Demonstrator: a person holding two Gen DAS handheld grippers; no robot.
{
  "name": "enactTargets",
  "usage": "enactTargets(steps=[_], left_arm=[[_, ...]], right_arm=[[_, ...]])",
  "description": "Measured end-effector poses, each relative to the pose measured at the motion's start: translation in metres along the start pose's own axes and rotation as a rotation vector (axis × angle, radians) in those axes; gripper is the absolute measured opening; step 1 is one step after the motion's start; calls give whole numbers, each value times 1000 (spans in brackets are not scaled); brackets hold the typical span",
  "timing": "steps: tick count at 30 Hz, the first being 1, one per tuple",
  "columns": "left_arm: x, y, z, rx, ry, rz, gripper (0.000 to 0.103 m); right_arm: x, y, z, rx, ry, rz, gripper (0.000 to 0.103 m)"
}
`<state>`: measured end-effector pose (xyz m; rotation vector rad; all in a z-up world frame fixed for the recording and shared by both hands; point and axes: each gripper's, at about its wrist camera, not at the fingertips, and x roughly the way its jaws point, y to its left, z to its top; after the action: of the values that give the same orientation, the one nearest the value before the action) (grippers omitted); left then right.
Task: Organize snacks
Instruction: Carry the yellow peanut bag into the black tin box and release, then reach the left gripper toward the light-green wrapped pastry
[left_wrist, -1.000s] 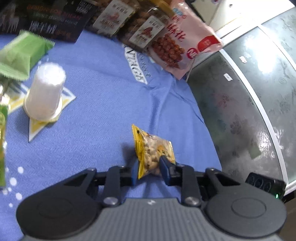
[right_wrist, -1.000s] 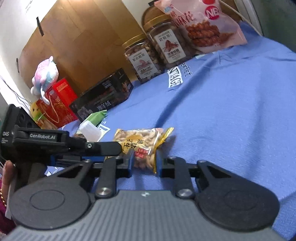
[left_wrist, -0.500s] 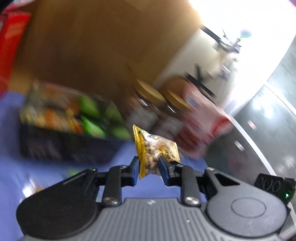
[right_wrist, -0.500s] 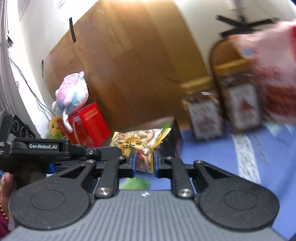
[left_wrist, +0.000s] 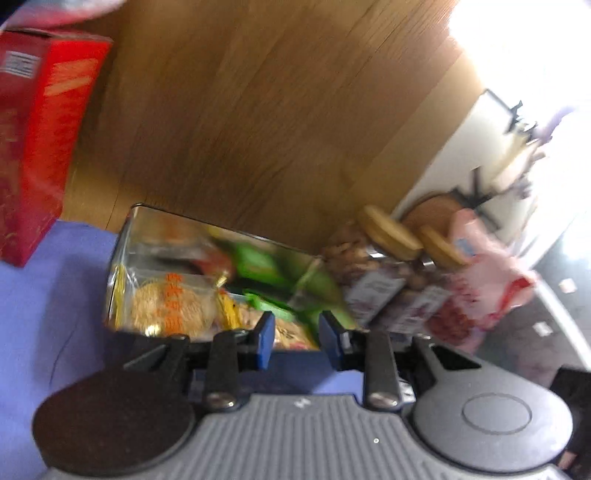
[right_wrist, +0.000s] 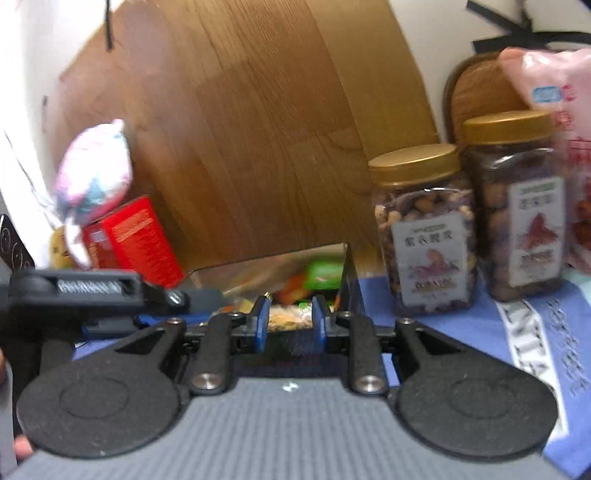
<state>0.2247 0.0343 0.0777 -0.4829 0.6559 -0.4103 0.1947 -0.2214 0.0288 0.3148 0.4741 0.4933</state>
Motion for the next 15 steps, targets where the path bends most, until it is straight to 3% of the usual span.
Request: enactTargets(steps=[2, 4, 7, 9, 12, 15], left_arm=[[-26, 1, -14, -3, -19, -36, 26], [-42, 3, -30, -17, -22, -49, 27], [-48, 16, -50, -91, 56, -14, 29], [-50, 25, -62, -146, 83, -35, 31], [-47, 34, -72, -203, 102, -22, 32], [-48, 41, -83, -245, 135, -58, 33]], right_arm=[[-19, 1, -18, 28, 38, 60, 29], [-23, 8, -33, 26, 72, 66, 29], [-8, 14, -42, 54, 189, 94, 29], [5, 8, -41, 115, 238, 104, 29], [22, -8, -36, 225, 258, 91, 29], [35, -17, -33, 269, 267, 75, 29]])
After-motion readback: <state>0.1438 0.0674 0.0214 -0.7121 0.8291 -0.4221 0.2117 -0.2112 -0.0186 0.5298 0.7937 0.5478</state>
